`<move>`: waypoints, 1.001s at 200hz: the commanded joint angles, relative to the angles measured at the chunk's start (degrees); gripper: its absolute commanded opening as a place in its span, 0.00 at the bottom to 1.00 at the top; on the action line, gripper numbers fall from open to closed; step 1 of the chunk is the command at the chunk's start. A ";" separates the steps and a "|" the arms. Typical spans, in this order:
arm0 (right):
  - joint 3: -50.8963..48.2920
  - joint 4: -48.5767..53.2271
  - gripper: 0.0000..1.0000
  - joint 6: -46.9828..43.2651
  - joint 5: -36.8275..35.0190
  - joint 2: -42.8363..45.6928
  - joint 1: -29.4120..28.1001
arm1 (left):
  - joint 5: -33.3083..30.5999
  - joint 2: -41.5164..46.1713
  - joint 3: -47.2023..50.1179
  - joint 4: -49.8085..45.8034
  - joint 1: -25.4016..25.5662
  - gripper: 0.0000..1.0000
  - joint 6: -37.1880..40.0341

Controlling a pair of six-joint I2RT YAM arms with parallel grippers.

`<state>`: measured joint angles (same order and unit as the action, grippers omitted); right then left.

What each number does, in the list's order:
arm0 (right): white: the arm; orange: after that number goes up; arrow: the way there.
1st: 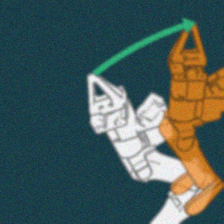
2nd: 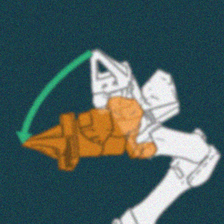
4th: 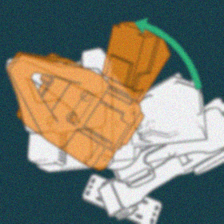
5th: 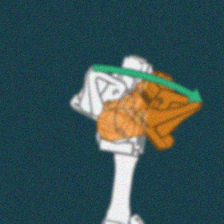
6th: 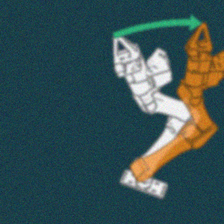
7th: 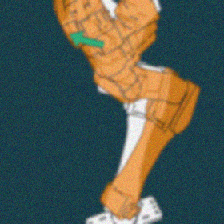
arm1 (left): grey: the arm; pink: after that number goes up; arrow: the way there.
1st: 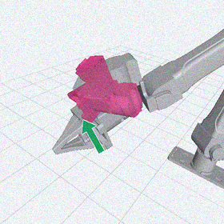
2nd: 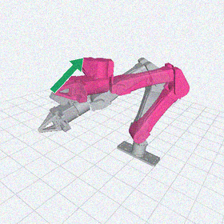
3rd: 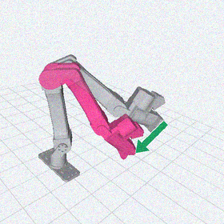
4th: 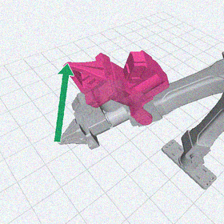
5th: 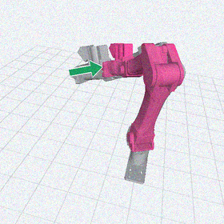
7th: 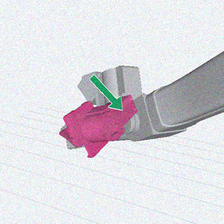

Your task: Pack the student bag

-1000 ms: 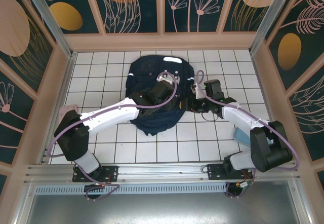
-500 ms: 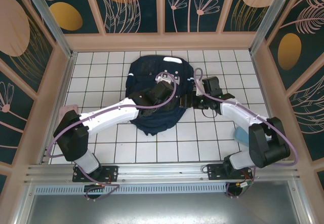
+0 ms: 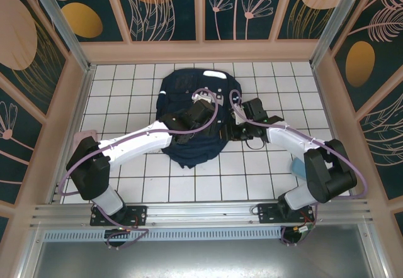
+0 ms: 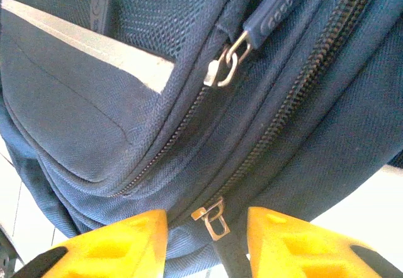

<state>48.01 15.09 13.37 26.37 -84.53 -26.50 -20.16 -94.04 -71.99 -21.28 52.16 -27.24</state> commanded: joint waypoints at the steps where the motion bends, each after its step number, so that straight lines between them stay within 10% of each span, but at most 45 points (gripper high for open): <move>1: 1.63 3.70 0.33 -1.05 -1.59 1.23 -1.31 | -1.13 1.22 -0.08 -1.22 -0.31 0.74 -0.56; 49: 2.40 6.23 0.30 -1.45 -6.54 -0.16 -2.98 | -1.24 1.39 0.09 -1.31 -0.34 0.75 -0.44; 98: 4.04 9.39 0.04 -1.24 -11.77 -0.88 -5.62 | -1.98 1.84 0.44 -1.87 -0.46 0.75 -1.17; 142: 0.22 5.58 0.02 0.02 -2.15 5.63 -10.99 | -2.86 4.22 3.42 -2.39 -2.43 0.75 -5.77; 200: -0.53 1.31 0.48 10.03 -4.41 11.00 -7.73 | 2.42 7.35 6.71 -2.43 -3.29 0.74 -12.64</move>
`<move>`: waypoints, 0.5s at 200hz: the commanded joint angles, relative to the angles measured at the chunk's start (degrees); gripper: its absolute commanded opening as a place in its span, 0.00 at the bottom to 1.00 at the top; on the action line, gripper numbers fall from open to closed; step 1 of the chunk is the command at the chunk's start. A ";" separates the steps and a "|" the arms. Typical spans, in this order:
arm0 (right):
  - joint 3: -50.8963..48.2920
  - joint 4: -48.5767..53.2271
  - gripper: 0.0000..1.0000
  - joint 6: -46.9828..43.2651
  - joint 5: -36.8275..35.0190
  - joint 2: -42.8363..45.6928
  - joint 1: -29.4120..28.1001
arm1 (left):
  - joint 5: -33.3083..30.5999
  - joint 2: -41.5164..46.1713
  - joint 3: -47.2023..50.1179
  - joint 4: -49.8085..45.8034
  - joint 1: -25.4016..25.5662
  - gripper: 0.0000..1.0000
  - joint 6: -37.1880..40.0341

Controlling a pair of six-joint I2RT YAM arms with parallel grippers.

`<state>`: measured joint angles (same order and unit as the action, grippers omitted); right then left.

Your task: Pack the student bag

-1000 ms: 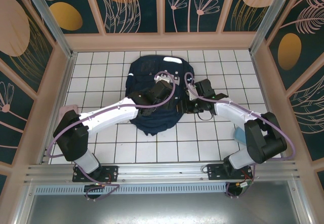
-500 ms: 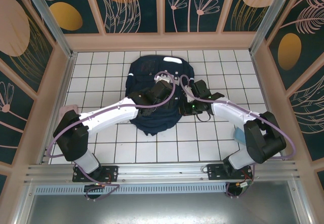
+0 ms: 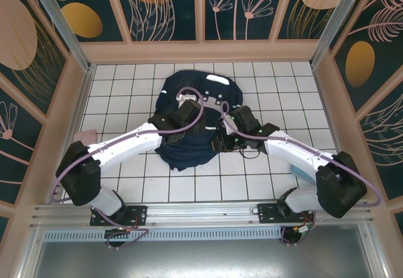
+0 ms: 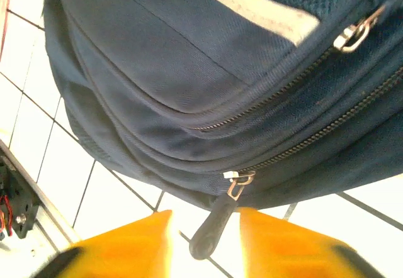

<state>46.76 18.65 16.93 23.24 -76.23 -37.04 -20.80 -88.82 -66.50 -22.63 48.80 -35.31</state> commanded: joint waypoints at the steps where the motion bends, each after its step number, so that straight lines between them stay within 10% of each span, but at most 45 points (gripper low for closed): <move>1: 0.79 -2.28 0.48 6.77 -1.32 2.72 3.09 | 3.14 2.14 1.21 -1.08 0.07 0.74 -4.67; 100: 9.46 -7.63 0.37 28.95 1.40 -11.49 7.25 | 7.70 4.51 4.53 -1.18 0.16 0.69 -13.18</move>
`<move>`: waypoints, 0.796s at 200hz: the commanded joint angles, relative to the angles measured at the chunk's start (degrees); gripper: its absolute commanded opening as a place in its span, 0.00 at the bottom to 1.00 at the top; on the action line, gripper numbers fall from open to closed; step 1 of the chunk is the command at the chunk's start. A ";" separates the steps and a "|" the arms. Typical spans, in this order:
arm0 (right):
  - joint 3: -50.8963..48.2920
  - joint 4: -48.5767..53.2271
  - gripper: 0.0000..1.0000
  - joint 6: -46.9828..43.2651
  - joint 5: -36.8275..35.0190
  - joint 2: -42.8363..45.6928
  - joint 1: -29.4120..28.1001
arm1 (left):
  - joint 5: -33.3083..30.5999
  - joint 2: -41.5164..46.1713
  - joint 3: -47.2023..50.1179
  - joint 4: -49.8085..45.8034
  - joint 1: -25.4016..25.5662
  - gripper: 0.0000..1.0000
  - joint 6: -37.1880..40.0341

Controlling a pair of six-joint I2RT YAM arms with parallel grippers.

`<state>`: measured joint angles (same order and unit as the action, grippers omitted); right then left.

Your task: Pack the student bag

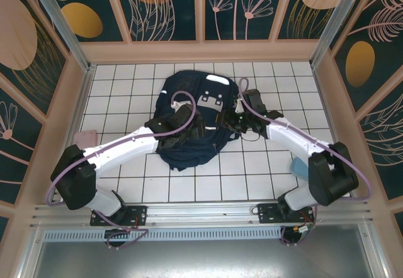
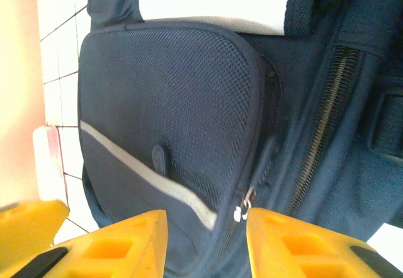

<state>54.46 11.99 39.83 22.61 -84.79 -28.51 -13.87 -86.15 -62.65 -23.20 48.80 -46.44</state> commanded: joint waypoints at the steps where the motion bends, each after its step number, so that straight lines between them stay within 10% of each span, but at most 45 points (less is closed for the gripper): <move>1: 1.83 -0.94 0.37 6.18 2.02 -3.06 -1.37 | 0.77 1.85 0.69 -0.62 0.16 0.69 -2.02; 96: -1.08 -3.32 0.34 15.44 1.78 -5.53 -4.94 | 0.68 2.28 0.84 -0.58 0.16 0.68 -1.64; 159: 0.33 -9.64 0.08 15.03 2.92 -5.88 -5.22 | 3.92 4.09 2.55 0.35 0.23 0.61 -3.85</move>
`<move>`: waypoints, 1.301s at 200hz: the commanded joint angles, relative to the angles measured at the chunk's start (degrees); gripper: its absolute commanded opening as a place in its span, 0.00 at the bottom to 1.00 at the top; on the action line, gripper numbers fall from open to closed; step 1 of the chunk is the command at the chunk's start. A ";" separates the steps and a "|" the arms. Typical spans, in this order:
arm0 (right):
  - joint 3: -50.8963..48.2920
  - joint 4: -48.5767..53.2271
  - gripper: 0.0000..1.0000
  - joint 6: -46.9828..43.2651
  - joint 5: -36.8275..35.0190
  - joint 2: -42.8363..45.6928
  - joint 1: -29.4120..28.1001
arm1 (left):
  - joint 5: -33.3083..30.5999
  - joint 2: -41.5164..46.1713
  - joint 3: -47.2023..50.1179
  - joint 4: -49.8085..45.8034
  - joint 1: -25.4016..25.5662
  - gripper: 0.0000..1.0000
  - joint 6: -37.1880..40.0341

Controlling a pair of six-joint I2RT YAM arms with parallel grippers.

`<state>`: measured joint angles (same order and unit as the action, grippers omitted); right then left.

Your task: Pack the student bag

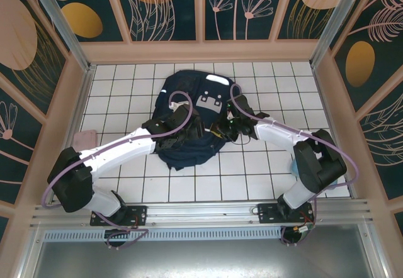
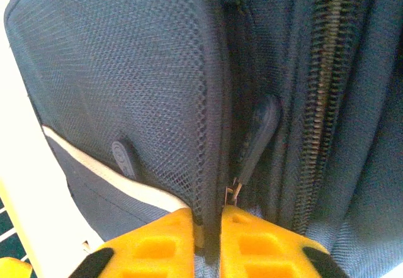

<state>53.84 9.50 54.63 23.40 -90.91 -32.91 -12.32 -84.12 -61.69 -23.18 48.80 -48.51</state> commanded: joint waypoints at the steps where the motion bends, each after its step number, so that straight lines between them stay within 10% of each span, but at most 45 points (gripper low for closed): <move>1: 1.01 -7.40 0.08 0.18 2.15 0.18 -0.79 | 2.51 2.04 1.71 0.33 0.24 0.61 -1.94; 260: 7.15 -15.76 0.00 -0.39 3.87 -1.60 -0.40 | -4.73 -7.19 7.35 15.55 6.65 0.40 -21.87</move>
<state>59.37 -1.39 54.59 27.11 -93.82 -33.10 -16.51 -89.97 -52.64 -7.49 55.16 -69.73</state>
